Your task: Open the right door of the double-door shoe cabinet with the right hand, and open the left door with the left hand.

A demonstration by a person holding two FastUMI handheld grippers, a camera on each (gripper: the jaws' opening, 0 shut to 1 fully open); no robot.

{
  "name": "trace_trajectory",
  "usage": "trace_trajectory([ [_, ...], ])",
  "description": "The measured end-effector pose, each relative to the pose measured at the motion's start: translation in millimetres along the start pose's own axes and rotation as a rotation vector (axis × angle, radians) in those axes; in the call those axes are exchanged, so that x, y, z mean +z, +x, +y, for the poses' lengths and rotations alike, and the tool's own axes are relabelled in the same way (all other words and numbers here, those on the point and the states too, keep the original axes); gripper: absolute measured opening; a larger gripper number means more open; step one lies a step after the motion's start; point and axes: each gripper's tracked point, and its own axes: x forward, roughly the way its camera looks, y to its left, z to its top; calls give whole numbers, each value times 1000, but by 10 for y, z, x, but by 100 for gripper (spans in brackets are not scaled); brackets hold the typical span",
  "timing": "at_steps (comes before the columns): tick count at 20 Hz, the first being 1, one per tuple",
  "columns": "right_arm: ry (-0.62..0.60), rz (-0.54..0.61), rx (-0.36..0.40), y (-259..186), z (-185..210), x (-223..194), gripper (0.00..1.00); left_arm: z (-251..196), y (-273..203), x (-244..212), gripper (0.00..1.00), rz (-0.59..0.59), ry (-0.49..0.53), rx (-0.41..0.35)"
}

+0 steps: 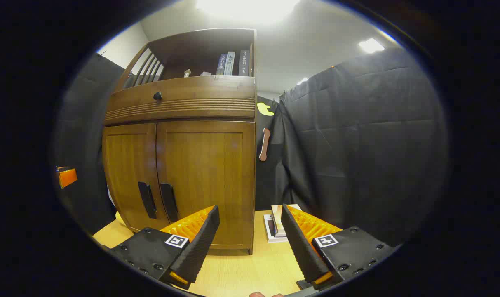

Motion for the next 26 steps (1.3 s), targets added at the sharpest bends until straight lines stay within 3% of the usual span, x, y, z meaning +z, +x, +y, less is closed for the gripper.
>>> trace_trajectory([
  [9, 37, 13, 26, -5, 59, 13, 95, -65, -32, -28, 95, 9, 33, -17],
  [15, 56, 2, 66, 78, 437, 130, 98, -66, -46, -56, 95, 32, 24, -15],
  [26, 61, -12, 212, 526, 1164, 289, 92, 14, -50, -114, 92, 47, -22, 31],
])
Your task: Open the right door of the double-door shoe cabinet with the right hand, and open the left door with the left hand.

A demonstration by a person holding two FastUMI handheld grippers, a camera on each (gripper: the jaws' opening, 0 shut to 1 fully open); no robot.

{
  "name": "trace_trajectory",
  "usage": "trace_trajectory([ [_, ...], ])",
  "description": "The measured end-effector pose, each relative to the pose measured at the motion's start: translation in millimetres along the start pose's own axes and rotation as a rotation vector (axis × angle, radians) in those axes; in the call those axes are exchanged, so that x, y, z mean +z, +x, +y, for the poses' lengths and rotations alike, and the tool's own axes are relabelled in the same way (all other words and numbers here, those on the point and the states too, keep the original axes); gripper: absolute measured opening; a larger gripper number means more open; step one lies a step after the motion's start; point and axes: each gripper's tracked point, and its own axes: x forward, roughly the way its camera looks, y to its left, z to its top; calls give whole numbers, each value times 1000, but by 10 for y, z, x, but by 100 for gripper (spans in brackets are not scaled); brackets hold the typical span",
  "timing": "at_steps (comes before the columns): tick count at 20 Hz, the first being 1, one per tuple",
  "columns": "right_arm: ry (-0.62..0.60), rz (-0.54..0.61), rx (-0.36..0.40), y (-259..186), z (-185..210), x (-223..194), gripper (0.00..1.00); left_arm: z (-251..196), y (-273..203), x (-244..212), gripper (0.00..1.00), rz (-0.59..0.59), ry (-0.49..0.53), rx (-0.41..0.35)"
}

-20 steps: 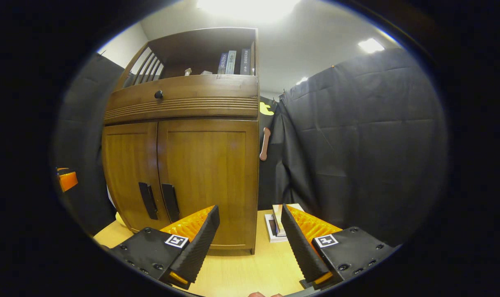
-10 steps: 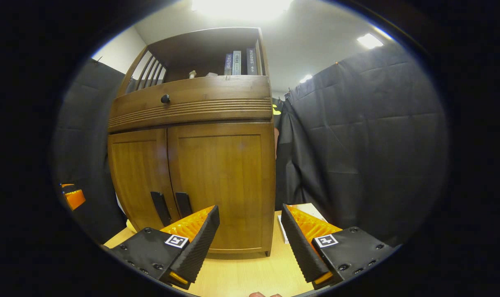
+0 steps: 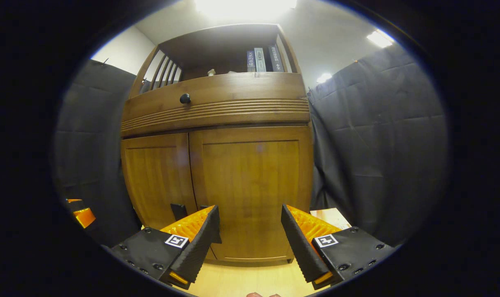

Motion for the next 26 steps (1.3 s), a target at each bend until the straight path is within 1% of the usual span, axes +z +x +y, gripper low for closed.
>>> trace_trajectory([
  [1, -3, 3, 11, 74, 61, -31, 95, 15, 9, -8, 92, 0, -2, 12],
  [2, -5, 7, 23, 155, 124, -66, 95, 26, 20, -7, 95, -1, -6, 22],
  [3, -4, 9, 36, 234, 190, -86, 95, 23, 30, -15, 95, 4, -9, 26],
  [6, -6, 11, 55, 473, 353, -176, 95, 51, 43, -57, 95, 23, -18, 40],
  [7, -9, 12, 58, 539, 398, -207, 92, 54, 45, -68, 95, 31, -19, 44],
  [8, -11, 14, 59, 605, 434, -237, 92, 61, 50, -75, 95, 39, -20, 48],
  [9, -11, 17, 65, 670, 478, -259, 95, 72, 52, -94, 95, 46, -19, 53],
  [10, -11, 28, 75, 737, 538, -295, 92, 82, 57, -107, 95, 55, -19, 58],
  [12, -25, 41, 85, 869, 638, -351, 92, 103, 47, -148, 95, 74, -28, 63],
  [15, -57, 58, 78, 1037, 708, -479, 92, 136, 88, -156, 95, 99, -47, 76],
  [16, -64, 67, 78, 1092, 744, -542, 95, 117, 27, -174, 94, 104, -53, 81],
  [17, -69, 77, 72, 1141, 750, -590, 93, 124, 32, -182, 94, 107, -56, 86],
  [19, -69, 101, 56, 1221, 764, -689, 95, 140, 44, -196, 93, 113, -56, 98],
  [20, -65, 113, 47, 1243, 759, -738, 92, 149, 53, -200, 93, 117, -55, 104],
  [21, -60, 118, 40, 1269, 759, -770, 95, 148, 54, -212, 93, 122, -55, 108],
  [22, -60, 121, 31, 1285, 765, -806, 92, 149, 58, -224, 92, 130, -56, 112],
  [24, -66, 133, 22, 1342, 772, -859, 92, 137, 54, -241, 92, 149, -73, 113],
  [26, -66, 128, 47, 1328, 846, -857, 73, 147, 61, -242, 95, 156, -90, 115],
])
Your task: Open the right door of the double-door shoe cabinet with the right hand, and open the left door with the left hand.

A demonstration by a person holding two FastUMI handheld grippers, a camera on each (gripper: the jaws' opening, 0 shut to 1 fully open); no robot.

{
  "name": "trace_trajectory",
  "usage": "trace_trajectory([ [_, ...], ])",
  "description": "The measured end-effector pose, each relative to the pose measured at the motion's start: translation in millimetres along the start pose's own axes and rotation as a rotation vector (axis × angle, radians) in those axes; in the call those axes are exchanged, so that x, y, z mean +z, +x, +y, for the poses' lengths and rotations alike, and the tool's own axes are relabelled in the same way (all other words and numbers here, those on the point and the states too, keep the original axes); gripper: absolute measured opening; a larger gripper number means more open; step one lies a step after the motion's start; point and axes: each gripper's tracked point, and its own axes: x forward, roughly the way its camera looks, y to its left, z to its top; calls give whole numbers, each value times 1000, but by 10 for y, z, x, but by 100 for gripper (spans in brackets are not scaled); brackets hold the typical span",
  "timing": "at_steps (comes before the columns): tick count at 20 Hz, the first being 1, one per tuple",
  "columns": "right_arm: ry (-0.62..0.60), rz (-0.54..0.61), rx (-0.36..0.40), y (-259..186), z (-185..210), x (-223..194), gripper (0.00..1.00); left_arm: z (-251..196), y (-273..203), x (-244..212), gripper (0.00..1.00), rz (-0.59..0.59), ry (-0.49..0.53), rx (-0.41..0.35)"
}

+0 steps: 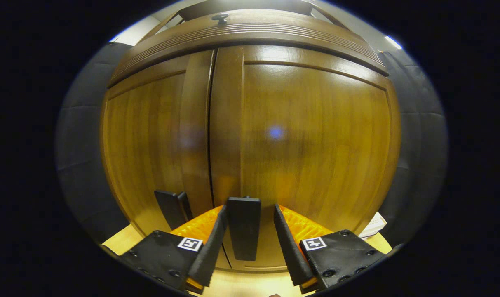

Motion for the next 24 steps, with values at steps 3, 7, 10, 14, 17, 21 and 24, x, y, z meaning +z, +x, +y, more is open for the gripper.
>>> trace_trajectory([
  [3, -51, 14, -12, 48, -17, -69, 43, -2, -7, -9, 95, -1, -7, 2],
  [7, 32, 30, 25, 57, 5, -92, 27, -5, -12, -17, 95, 5, -9, -3],
  [10, 33, 40, 54, 19, 6, -86, 19, -14, -13, -21, 95, 14, -8, -15],
  [14, 57, 64, 76, 22, 10, -104, 14, -25, -16, -14, 95, 8, 10, -33],
  [17, 51, 61, 79, -8, 13, -83, 14, -28, 1, -22, 95, 0, 23, -40],
  [21, 54, 58, 113, 1, 27, -92, 12, -39, -13, 5, 95, -2, 17, -44],
  [24, 52, 59, 139, 12, 43, -99, 14, -26, 0, 11, 95, -7, 31, -50],
])
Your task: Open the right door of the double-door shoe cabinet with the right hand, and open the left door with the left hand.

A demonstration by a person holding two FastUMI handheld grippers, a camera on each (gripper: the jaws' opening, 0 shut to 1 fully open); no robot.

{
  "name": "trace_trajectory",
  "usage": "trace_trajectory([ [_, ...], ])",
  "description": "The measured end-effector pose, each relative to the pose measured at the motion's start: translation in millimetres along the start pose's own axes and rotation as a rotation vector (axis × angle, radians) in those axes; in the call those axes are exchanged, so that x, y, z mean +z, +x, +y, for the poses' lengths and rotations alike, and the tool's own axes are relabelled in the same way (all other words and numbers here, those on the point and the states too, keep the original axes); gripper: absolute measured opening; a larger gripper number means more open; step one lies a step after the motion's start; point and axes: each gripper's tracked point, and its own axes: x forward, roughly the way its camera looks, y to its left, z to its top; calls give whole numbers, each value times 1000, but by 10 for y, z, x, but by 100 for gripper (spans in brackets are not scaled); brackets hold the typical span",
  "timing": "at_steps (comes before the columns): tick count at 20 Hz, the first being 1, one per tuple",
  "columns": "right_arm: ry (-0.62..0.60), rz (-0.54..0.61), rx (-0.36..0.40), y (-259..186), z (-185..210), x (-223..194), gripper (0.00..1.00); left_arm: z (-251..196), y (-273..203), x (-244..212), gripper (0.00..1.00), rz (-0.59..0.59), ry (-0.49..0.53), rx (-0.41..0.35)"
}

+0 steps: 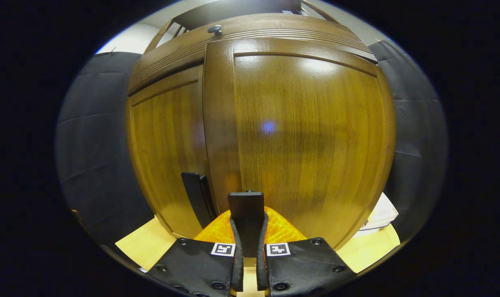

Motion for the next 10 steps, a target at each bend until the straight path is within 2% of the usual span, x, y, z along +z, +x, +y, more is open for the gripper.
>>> trace_trajectory([
  [10, -2, -15, 31, -14, -2, 29, 14, -155, -59, -74, 95, 22, 27, -59],
])
